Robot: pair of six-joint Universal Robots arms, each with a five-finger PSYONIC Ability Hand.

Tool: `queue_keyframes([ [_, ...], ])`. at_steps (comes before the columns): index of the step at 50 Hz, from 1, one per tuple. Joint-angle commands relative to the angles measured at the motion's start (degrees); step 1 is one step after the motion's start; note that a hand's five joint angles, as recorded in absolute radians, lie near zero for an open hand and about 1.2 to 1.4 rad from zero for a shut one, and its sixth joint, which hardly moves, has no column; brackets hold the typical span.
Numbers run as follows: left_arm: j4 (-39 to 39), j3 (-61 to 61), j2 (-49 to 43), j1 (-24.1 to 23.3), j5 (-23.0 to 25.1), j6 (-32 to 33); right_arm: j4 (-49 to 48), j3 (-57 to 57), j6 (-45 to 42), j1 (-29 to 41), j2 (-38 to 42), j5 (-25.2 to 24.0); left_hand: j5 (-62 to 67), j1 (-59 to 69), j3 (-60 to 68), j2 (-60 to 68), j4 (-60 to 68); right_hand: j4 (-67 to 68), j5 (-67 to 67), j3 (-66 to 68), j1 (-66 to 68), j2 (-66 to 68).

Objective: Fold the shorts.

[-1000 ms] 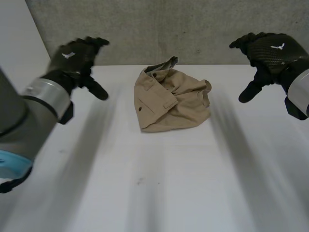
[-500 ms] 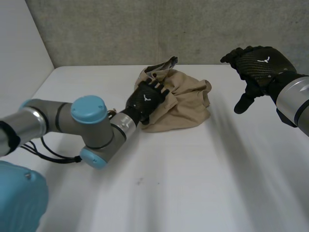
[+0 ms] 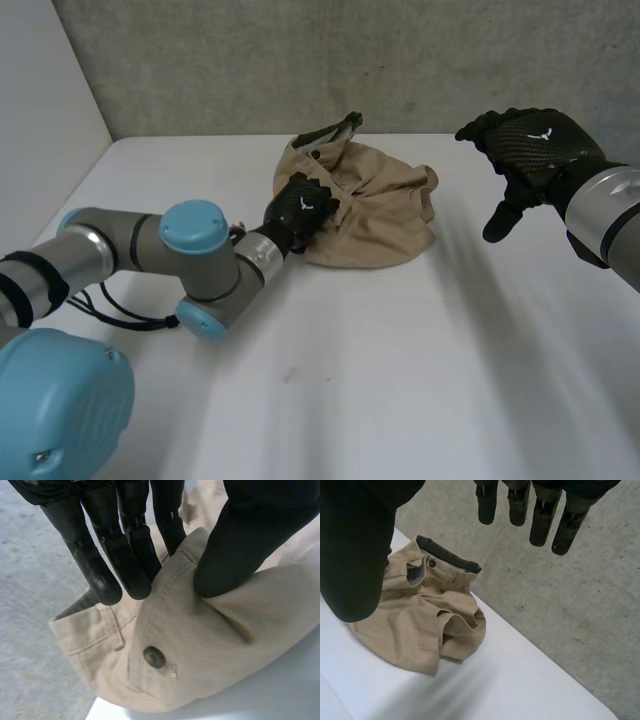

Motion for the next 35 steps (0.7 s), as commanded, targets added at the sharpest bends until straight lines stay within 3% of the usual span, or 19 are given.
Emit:
queue_keyframes([
  [1,0.12,-3.14,9.14,-0.59,-6.68,-2.04,0.00,-0.01,0.00,-0.10,-0.24,0.09,16.86,18.52,12.07,12.59,11.84,-3.32,-3.47,-2.26,2.01,-0.53],
  [10,0.56,-9.02,29.43,-1.20,-14.42,-21.88,0.00,-0.01,0.17,0.34,-0.94,0.35,16.86,18.52,12.07,12.59,11.84,-3.32,-3.47,-2.26,2.01,-0.53],
  [15,0.91,-9.73,38.24,-0.85,-15.65,-26.65,-0.09,-0.36,0.79,0.08,-1.99,0.62,16.86,18.52,12.07,12.59,11.84,-3.32,-3.47,-2.26,2.01,-0.53],
  [20,4.77,-9.65,44.22,-0.68,-16.45,-27.10,-0.09,-0.54,1.23,-0.28,-3.49,0.97,16.86,18.52,12.07,12.59,11.84,-3.32,-3.47,-2.26,2.01,-0.53],
  [30,8.91,-13.76,42.05,-2.16,-11.45,-27.45,-1.14,-0.63,1.23,-0.45,-6.39,4.13,16.86,18.52,12.07,12.59,11.84,-3.32,-3.47,-2.26,2.01,-0.53],
  [35,8.91,-17.99,34.92,-9.27,-6.43,-28.06,-3.17,-0.54,1.23,-0.45,-7.36,5.89,16.86,18.52,12.07,12.59,11.84,-3.32,-3.47,-2.26,2.01,-0.53],
])
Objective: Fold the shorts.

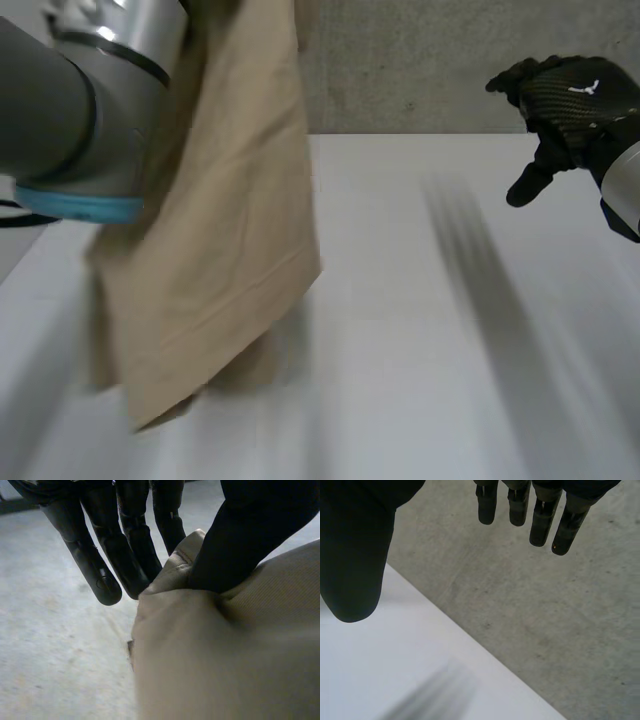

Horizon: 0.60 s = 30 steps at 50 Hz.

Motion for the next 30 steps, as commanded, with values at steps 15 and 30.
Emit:
queue_keyframes([
  [15,-2.81,-12.52,-17.56,-13.30,12.81,-2.35,-3.21,0.42,-0.56,-1.80,-1.08,2.05,-28.73,-26.05,-32.62,-32.74,-32.98,-3.32,-3.47,-2.26,2.01,-0.53],
  [30,-18.00,-22.79,-3.51,-1.96,-0.19,-2.26,1.89,2.87,-15.39,-1.80,5.51,-8.05,-29.07,-26.38,-32.96,-33.08,-33.32,-3.32,-3.47,-2.26,2.01,-0.53],
])
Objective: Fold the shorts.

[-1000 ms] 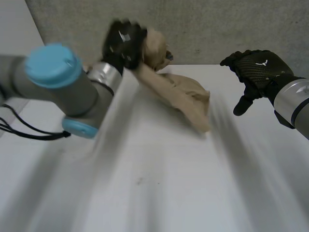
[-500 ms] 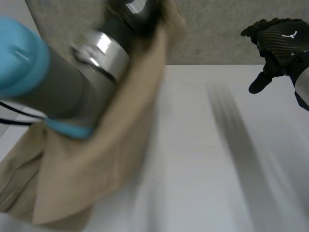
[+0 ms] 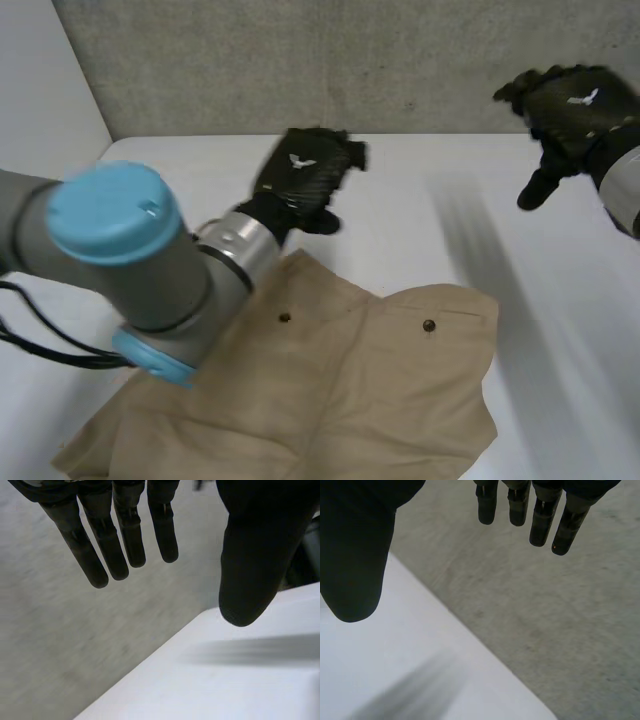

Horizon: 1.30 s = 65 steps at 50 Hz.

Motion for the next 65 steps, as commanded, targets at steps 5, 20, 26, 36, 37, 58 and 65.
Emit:
queue_keyframes([
  [5,-11.86,-13.20,10.73,4.02,-6.28,-0.24,6.66,4.90,-19.70,-0.80,5.49,-11.90,3.15,2.12,2.03,2.66,2.69,-3.32,-3.47,-2.26,2.01,-0.53],
  [20,-20.75,-24.11,19.00,7.36,-16.29,-0.41,6.57,12.02,-43.18,-1.69,12.95,-20.96,-7.77,-8.81,-8.90,-8.27,-8.24,-3.32,-3.47,-2.26,2.01,-0.53],
  [26,-20.92,-25.69,19.00,10.70,-16.82,0.03,4.47,11.24,-43.36,-1.60,15.59,-21.22,-9.97,-11.00,-11.09,-10.46,-10.44,35.06,34.90,36.12,40.38,37.84],
  [36,-20.75,-28.15,18.83,12.72,-17.09,0.12,0.33,11.49,-40.64,-1.16,15.95,-21.40,-11.48,-12.52,-12.61,-11.98,-11.95,66.68,66.53,67.74,72.01,69.47],
  [37,-20.75,-28.24,18.74,12.89,-17.00,0.12,0.33,11.49,-40.28,-1.16,15.95,-21.40,-11.48,-12.52,-12.61,-11.98,-11.95,66.68,66.53,67.74,72.01,69.47],
  [58,-20.31,-26.40,10.13,13.86,-17.09,0.38,0.42,13.87,-39.05,-1.25,15.33,-21.49,-3.93,-4.96,-5.05,-4.42,-4.39,66.68,66.53,67.74,72.01,69.47],
  [65,-19.96,-25.34,7.23,13.95,-17.09,0.38,0.42,13.87,-39.05,-1.42,15.33,-21.49,9.00,7.96,7.87,8.50,8.53,66.68,66.53,67.74,72.01,69.47],
])
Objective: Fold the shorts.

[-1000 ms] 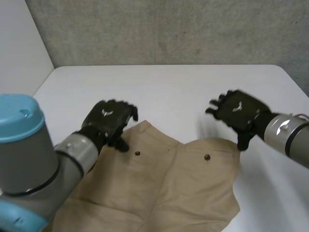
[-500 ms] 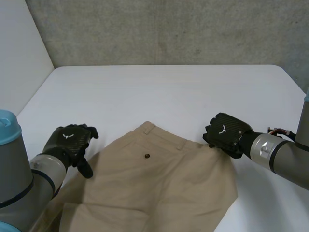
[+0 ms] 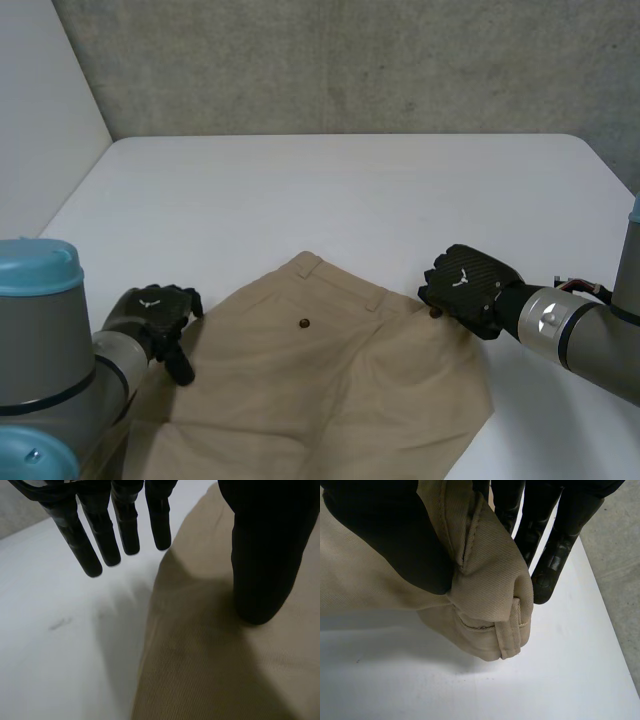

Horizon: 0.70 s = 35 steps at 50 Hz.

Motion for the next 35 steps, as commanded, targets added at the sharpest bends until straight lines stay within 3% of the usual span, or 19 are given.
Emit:
queue_keyframes([
  [1,0.85,1.51,-3.47,0.07,0.00,0.08,-0.01,0.03,0.00,-0.13,-0.01,0.00,28.07,28.30,28.29,28.35,28.26,11.73,14.79,12.46,25.60,12.89],
  [4,2.51,1.86,-3.47,-0.02,0.00,0.08,-0.10,0.03,0.00,-0.13,-0.10,0.18,55.16,55.39,55.39,55.45,55.35,11.73,14.79,12.46,25.60,12.89],
  [12,9.63,10.72,-3.74,-2.21,0.35,7.81,-0.10,0.12,2.36,0.13,-2.03,0.97,55.25,55.48,55.47,55.53,55.44,11.73,14.79,12.46,25.60,12.89],
  [17,15.25,29.23,-10.83,-7.66,0.00,12.29,0.43,0.12,12.28,0.48,-4.31,2.55,55.25,55.48,55.47,55.53,55.44,11.73,14.79,12.46,25.60,12.89],
  [24,19.48,53.14,-24.18,-9.51,0.79,13.79,0.08,1.25,26.77,0.83,-9.05,2.55,55.25,55.48,55.47,55.53,55.44,11.73,14.79,12.46,25.60,12.89],
  [29,23.51,62.14,-33.87,-10.39,1.67,15.81,-0.36,1.35,35.92,2.94,-9.76,2.81,55.25,55.48,55.47,55.53,55.44,11.73,14.79,12.46,25.60,12.89],
  [35,29.06,63.56,-39.59,-10.13,1.76,21.79,-3.17,1.43,46.03,6.36,-8.54,5.79,55.25,55.48,55.47,55.53,55.44,11.73,14.79,12.46,25.60,12.89],
])
